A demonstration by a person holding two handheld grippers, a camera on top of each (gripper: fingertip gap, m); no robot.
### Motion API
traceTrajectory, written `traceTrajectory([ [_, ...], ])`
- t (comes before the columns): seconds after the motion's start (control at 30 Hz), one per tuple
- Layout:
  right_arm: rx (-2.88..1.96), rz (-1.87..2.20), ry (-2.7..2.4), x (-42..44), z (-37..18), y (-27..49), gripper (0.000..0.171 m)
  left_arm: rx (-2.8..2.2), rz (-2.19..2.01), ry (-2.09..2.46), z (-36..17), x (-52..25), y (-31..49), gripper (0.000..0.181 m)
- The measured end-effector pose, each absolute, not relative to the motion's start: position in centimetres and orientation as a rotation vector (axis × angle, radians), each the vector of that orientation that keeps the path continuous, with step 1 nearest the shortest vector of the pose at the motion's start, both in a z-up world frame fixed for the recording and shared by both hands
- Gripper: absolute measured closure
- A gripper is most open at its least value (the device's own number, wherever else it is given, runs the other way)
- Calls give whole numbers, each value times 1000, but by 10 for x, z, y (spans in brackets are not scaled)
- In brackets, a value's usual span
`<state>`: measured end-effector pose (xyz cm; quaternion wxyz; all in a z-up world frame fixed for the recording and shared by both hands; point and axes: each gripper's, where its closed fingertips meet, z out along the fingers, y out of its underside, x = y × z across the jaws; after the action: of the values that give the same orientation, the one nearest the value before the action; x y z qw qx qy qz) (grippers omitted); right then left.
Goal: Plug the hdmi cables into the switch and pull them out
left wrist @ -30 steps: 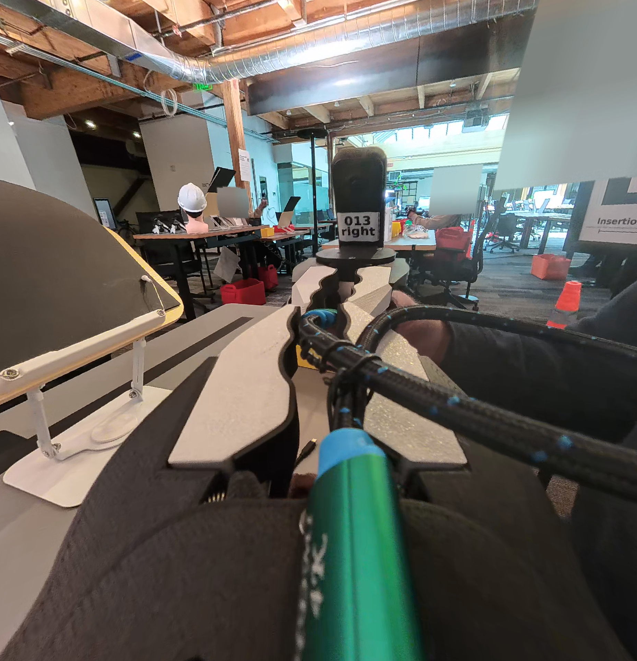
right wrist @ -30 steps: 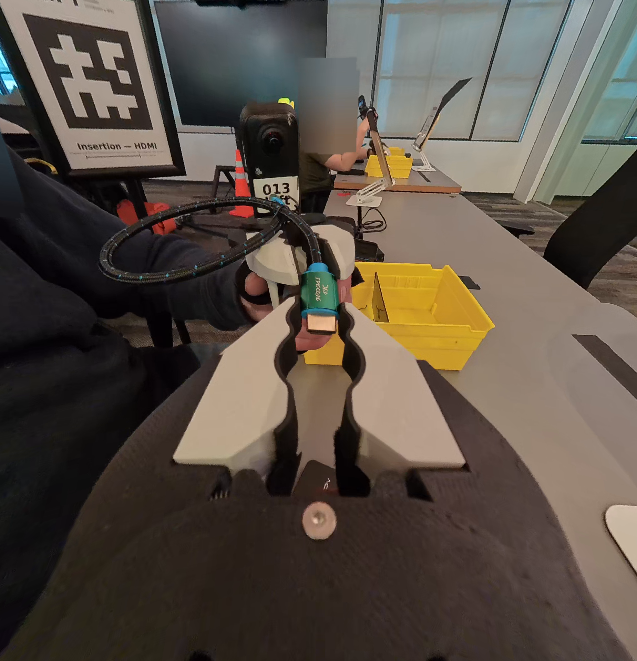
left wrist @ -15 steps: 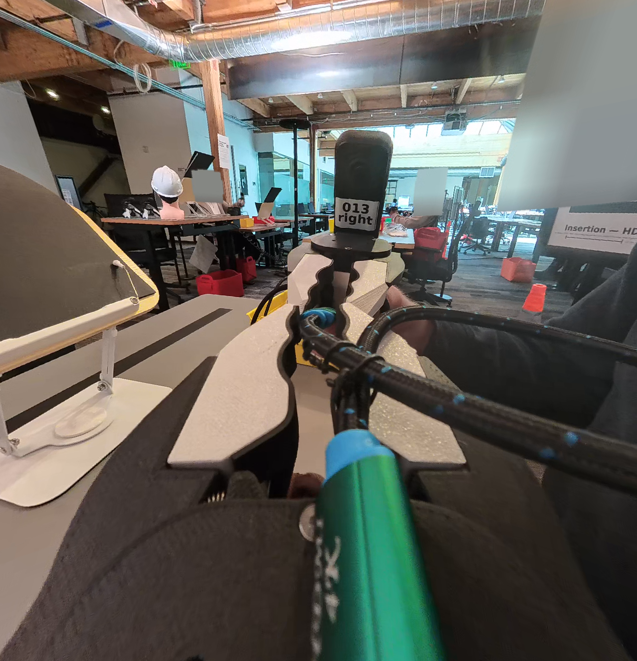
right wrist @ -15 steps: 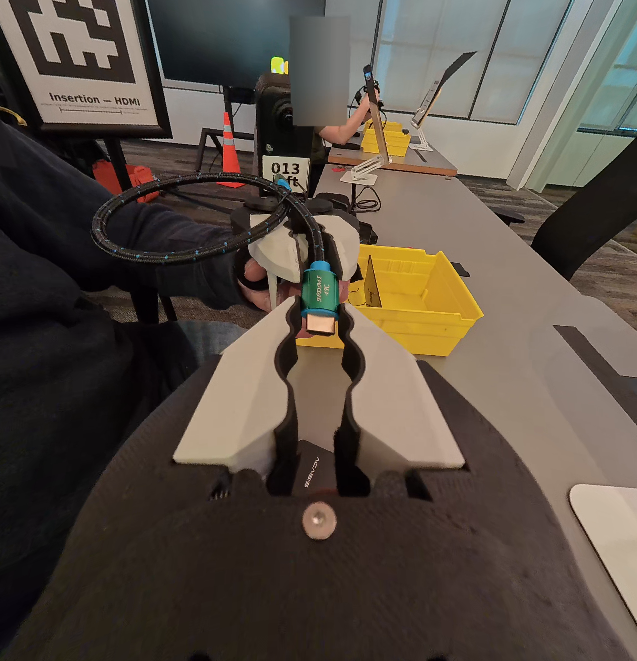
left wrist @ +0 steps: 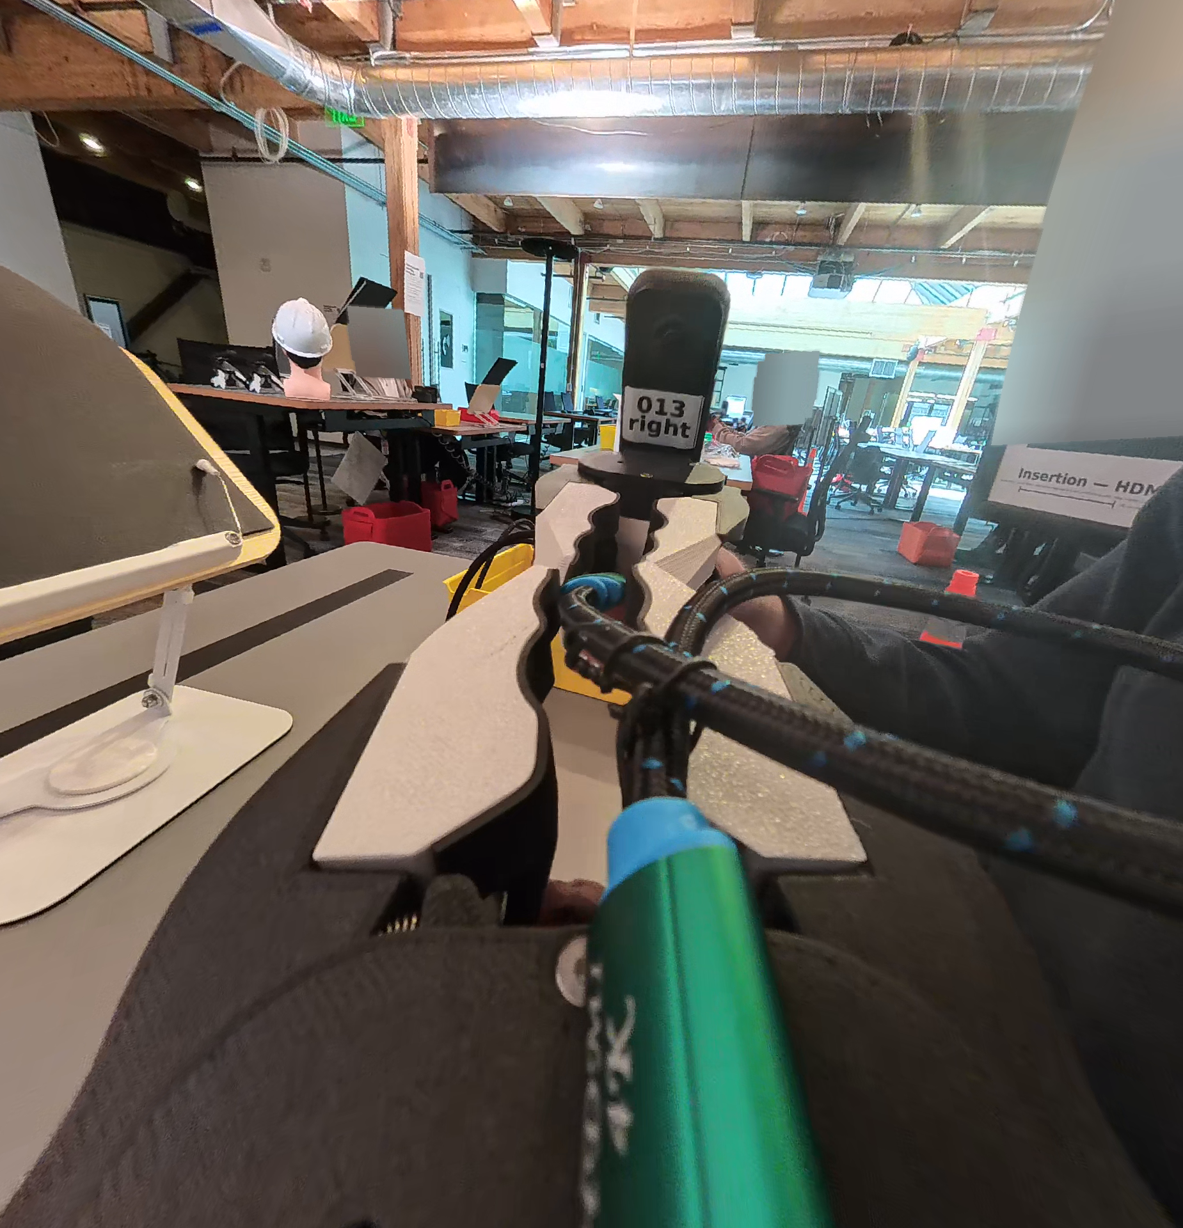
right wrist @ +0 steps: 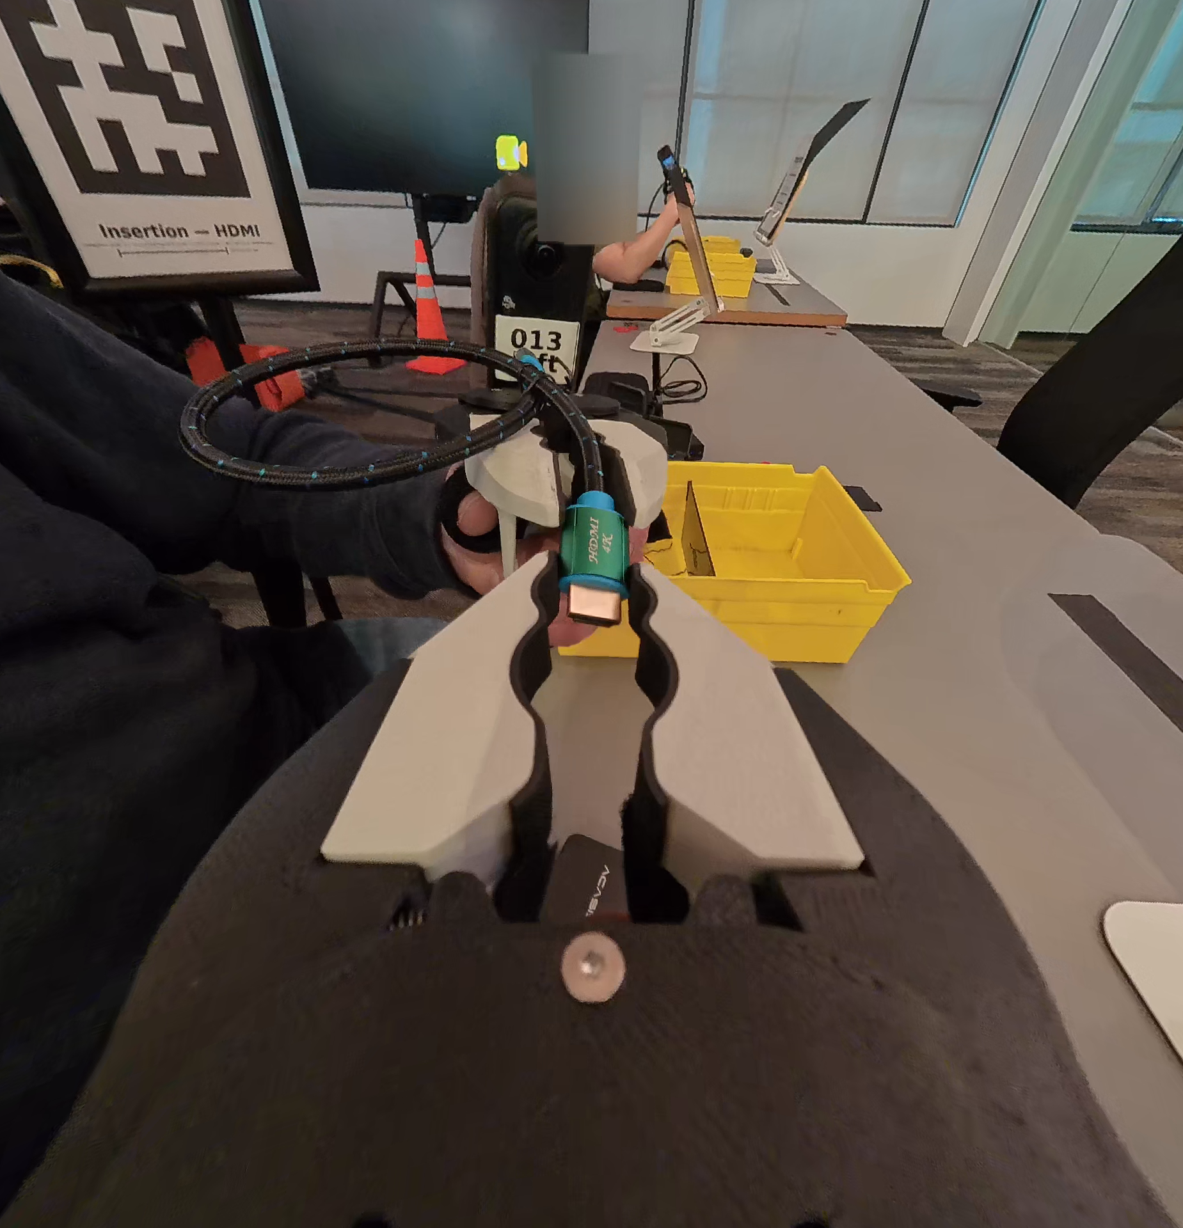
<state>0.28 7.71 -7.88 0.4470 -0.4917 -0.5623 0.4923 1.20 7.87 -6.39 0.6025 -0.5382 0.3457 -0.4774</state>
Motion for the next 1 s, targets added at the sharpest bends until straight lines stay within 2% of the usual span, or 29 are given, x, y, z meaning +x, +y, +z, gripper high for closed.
traceTrajectory([
  [0.47, -1192, 1243, -1375, 3, -80, 76, 153, -1259, -1116, 810, -65, 13, 77, 166],
  [0.67, -1161, 1061, -1407, 6, -79, 81, 153, -1344, -1256, 779, -71, 15, 82, 149],
  [0.8, -1173, 970, -1465, 3, -89, 82, 154, -1343, -1321, 767, -71, 17, 80, 150],
  [0.93, -1169, 973, -1470, 2, -90, 81, 155, -1341, -1297, 760, -70, 16, 82, 163],
  [1.0, -1173, 975, -1475, 2, -90, 81, 155, -1338, -1296, 768, -71, 15, 82, 163],
])
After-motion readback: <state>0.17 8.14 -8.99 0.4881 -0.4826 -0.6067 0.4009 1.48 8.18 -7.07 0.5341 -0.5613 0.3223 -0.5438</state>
